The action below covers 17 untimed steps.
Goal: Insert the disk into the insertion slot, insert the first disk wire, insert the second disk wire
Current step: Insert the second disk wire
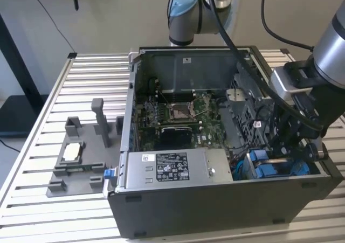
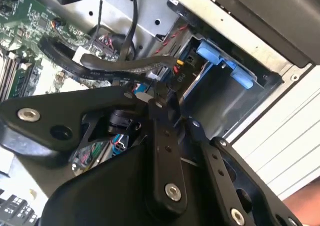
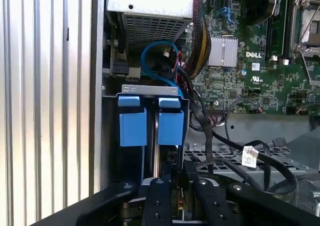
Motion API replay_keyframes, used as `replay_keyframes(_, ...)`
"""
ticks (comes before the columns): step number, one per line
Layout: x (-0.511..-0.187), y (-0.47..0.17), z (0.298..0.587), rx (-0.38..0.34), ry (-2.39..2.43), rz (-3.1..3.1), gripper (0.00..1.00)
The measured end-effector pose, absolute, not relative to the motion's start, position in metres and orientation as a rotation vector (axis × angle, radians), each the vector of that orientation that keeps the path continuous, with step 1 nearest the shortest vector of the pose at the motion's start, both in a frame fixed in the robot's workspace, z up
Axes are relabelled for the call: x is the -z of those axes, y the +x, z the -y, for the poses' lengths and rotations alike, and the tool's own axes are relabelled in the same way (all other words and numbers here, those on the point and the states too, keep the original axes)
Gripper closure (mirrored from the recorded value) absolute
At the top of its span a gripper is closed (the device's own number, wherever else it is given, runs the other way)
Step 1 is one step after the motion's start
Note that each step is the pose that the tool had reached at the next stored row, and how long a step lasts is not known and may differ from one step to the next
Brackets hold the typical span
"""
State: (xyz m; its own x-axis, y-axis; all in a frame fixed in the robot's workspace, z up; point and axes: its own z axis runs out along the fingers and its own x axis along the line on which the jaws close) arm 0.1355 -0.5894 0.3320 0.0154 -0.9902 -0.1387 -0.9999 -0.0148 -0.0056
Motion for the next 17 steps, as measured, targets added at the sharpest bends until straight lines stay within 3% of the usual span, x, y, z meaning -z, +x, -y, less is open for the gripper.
replay_keyframes(17, -0.344, 0.136, 0.589, -0.145, -2.163, -2.131, 0.76)
